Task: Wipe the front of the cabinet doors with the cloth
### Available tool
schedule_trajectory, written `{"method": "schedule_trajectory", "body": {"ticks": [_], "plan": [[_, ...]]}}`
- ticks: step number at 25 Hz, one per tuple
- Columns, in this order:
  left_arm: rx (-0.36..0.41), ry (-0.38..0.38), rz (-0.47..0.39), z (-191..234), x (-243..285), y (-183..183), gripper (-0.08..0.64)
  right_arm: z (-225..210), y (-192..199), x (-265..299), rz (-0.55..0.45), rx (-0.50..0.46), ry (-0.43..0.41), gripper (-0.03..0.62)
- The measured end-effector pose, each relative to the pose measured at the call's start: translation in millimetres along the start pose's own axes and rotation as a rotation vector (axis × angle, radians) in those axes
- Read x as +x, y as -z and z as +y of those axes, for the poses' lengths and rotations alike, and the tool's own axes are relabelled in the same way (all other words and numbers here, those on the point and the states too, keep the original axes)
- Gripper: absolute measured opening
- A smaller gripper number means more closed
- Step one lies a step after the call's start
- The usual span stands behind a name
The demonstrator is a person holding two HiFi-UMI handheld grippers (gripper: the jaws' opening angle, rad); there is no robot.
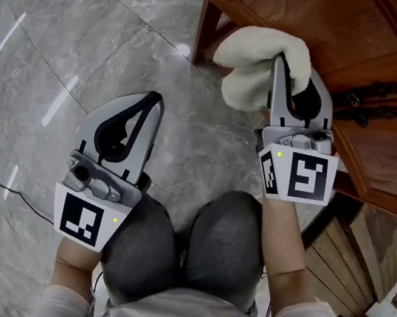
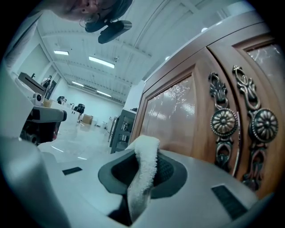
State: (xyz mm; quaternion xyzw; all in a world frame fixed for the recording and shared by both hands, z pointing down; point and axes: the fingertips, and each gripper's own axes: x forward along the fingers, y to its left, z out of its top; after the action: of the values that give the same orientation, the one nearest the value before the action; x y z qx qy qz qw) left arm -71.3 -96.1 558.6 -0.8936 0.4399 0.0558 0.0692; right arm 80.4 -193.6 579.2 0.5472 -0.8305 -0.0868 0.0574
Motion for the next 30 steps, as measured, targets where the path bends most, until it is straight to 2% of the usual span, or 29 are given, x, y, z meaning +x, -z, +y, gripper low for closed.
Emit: {"method": "schedule_trajectory", "body": {"ticks": [17, 30], "plan": [[-0.022, 0.033, 0.006, -10.7, 8.3, 4.2, 0.018, -31.7, 6.2, -48.3, 0.008, 0.017, 0.097, 0.075], [-0.022, 0.058, 0.024, -12.2, 17.6, 17.1, 0.018, -44.1, 19.2, -82.4, 0.059, 0.022, 0.124, 0.075]]}}
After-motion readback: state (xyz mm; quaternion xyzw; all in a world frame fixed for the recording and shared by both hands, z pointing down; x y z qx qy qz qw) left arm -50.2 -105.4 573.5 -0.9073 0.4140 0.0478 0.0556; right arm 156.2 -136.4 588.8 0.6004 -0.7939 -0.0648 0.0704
